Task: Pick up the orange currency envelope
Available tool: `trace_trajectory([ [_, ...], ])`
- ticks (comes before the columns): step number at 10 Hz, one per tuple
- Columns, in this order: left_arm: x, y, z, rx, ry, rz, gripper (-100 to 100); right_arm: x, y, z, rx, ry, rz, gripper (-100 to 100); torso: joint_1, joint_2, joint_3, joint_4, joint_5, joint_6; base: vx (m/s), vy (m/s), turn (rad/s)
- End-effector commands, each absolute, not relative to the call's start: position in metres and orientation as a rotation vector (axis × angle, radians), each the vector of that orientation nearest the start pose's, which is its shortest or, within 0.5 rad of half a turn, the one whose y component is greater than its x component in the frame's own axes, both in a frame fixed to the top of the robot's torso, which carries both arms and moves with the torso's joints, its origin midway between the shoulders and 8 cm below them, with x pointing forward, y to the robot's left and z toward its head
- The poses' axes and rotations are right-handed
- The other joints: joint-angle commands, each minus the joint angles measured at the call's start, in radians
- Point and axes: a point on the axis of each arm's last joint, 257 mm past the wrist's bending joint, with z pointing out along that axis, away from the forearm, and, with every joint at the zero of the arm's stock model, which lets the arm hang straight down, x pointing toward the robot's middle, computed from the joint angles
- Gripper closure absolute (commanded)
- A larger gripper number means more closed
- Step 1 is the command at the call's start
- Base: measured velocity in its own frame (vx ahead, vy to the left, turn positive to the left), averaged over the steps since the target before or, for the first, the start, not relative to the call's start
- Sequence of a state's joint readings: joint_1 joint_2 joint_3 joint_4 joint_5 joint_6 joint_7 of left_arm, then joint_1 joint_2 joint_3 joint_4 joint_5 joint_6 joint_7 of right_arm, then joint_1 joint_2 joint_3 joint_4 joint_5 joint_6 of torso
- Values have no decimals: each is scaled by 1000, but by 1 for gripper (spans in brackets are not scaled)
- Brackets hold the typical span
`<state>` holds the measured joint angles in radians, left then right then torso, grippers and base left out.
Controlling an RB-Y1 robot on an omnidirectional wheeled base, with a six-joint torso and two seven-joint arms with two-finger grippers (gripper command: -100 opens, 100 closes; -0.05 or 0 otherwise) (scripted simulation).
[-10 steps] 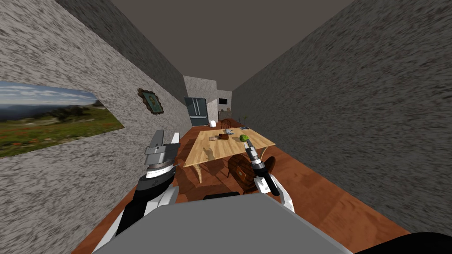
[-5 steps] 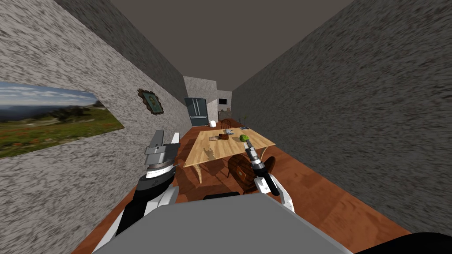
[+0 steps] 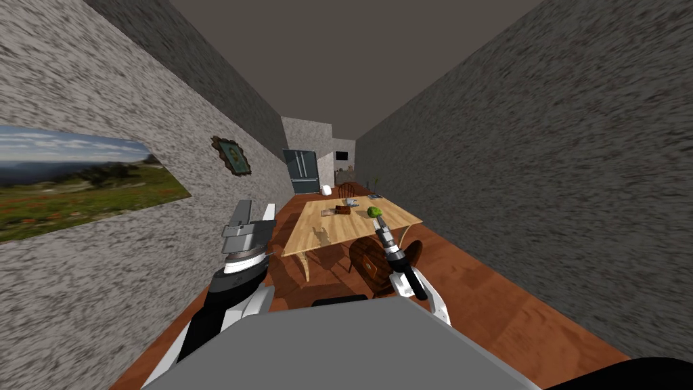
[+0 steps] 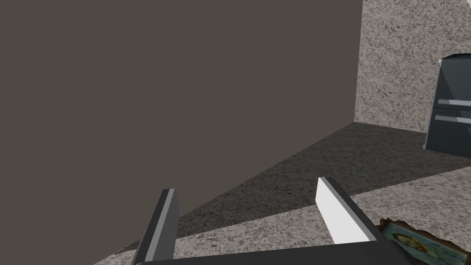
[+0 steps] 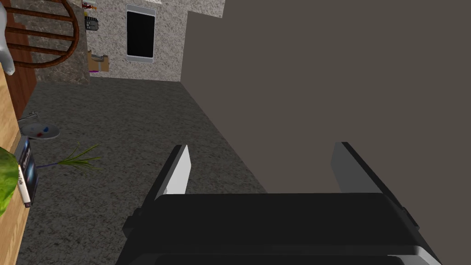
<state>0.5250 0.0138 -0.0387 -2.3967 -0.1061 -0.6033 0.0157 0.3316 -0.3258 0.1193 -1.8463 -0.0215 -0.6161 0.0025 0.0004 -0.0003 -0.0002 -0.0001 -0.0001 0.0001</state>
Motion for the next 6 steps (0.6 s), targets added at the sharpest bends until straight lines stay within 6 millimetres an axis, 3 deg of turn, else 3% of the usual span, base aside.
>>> trace_trajectory([
  [1,301,244,82,-432,546,-1324,0,412,-231,-118,570,1054,1366,-100,0,0,0,0,0,0,0,0,0],
  [6,301,244,82,-432,546,-1324,0,423,-221,-173,549,1220,1336,-100,-2,-1,-1,0,0,0,17,-20,75],
])
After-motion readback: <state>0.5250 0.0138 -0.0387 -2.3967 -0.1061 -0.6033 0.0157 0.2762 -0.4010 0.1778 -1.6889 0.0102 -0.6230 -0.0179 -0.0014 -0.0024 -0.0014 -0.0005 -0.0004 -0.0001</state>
